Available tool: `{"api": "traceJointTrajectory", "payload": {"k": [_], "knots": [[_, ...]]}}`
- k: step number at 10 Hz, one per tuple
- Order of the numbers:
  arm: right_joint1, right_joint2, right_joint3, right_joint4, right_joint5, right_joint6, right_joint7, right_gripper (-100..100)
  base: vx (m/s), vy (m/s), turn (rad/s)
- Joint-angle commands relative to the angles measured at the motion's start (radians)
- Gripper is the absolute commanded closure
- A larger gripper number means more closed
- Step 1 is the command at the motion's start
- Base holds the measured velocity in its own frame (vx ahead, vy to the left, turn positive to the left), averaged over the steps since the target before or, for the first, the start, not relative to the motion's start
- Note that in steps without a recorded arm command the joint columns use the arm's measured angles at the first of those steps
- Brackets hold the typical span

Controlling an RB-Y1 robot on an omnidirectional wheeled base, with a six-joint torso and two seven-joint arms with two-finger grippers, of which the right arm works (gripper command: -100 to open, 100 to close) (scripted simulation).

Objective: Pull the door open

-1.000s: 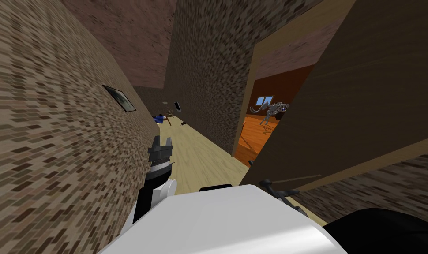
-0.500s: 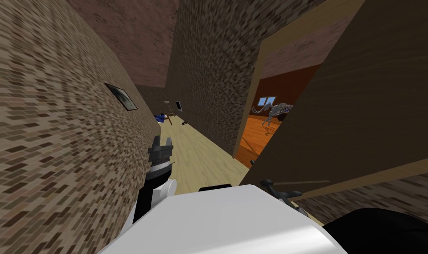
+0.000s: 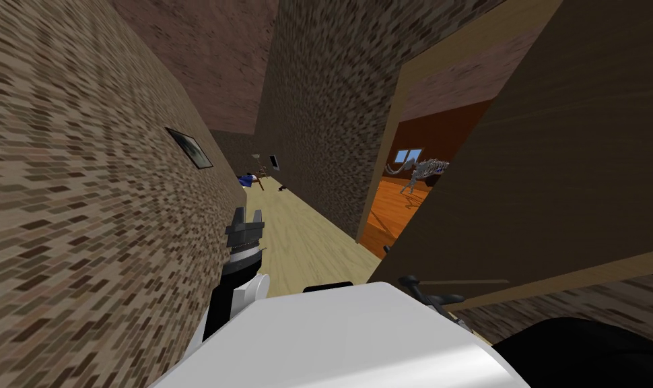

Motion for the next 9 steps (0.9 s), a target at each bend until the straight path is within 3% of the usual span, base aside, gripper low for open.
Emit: {"api": "traceJointTrajectory", "payload": {"k": [1, 5, 9], "knots": [[0.007, 0.004, 0.002, 0.010, -0.001, 0.029, -0.004, 100, 0.024, 0.012, 0.034], [0.012, 0.005, 0.002, 0.009, -0.003, 0.038, -0.006, 100, 0.012, 0.005, 0.020], [0.039, 0.009, -0.004, 0.007, -0.018, 0.080, -0.017, 100, 0.015, 0.013, 0.069]]}}
